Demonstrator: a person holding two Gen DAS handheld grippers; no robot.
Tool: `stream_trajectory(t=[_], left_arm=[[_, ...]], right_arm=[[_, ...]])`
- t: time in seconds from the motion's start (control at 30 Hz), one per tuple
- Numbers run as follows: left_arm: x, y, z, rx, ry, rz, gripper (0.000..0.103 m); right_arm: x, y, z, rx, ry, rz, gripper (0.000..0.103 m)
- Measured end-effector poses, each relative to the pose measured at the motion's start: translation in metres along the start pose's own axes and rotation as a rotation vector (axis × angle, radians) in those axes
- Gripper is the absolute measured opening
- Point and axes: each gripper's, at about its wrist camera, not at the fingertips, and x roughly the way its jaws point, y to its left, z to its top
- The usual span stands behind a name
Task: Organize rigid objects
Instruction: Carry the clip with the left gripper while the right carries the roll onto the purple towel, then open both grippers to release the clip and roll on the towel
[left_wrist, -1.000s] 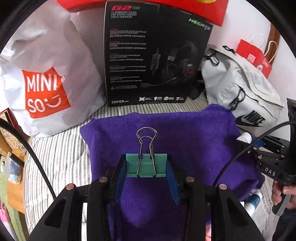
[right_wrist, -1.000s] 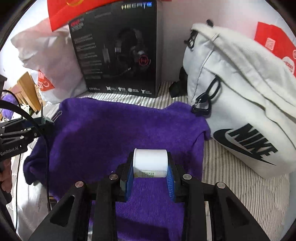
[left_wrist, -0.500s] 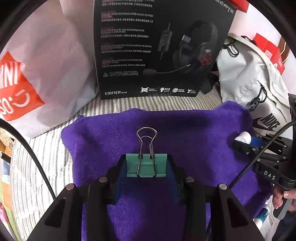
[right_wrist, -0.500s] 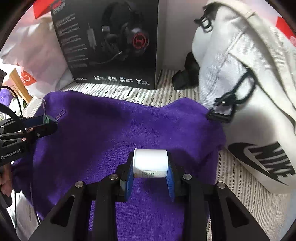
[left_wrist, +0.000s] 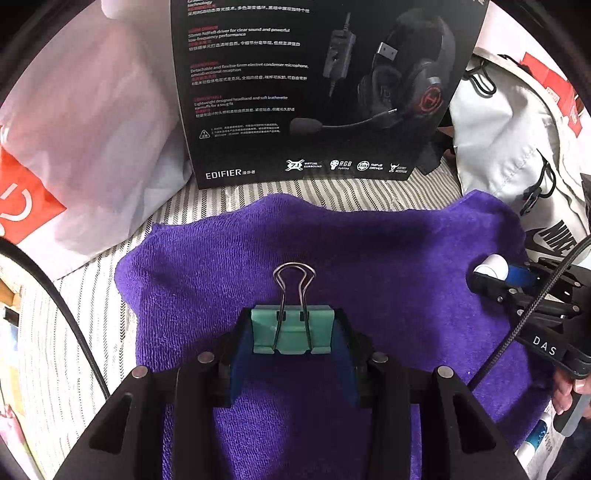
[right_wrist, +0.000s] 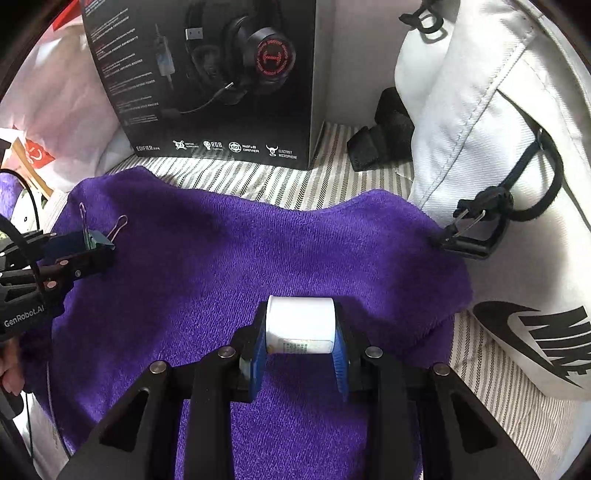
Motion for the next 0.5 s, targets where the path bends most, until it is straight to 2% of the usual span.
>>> stream_trajectory(t=[0.1, 0.17, 0.23, 0.27, 0.33, 0.5], left_arm=[[0.000, -0.002, -0.001, 0.015, 0.001, 0.015, 0.039], [0.000, -0.004, -0.003, 0.021, 0.007, 0.027, 0.040], [0.000, -0.005, -0.005, 0.023, 0.008, 0.029, 0.045], [-0.001, -0.006, -0.006, 0.025, 0.011, 0.031, 0.047], [0.000, -0.007, -0.009, 0.034, 0.021, 0.046, 0.056], [-0.006, -0.007, -0.019, 0.028, 0.035, 0.064, 0.057]], right_arm=[[0.001, 0.001, 0.000, -0.007, -0.002, 0.005, 0.032], [0.000, 0.000, -0.001, -0.007, -0.001, 0.009, 0.038], [-0.001, -0.001, -0.003, -0.006, 0.001, 0.008, 0.059], [-0.001, -0.002, -0.004, -0.005, 0.000, 0.009, 0.062], [-0.002, -0.004, -0.008, 0.002, -0.005, 0.016, 0.062], [-0.014, -0.005, -0.017, 0.012, -0.015, 0.014, 0.062]])
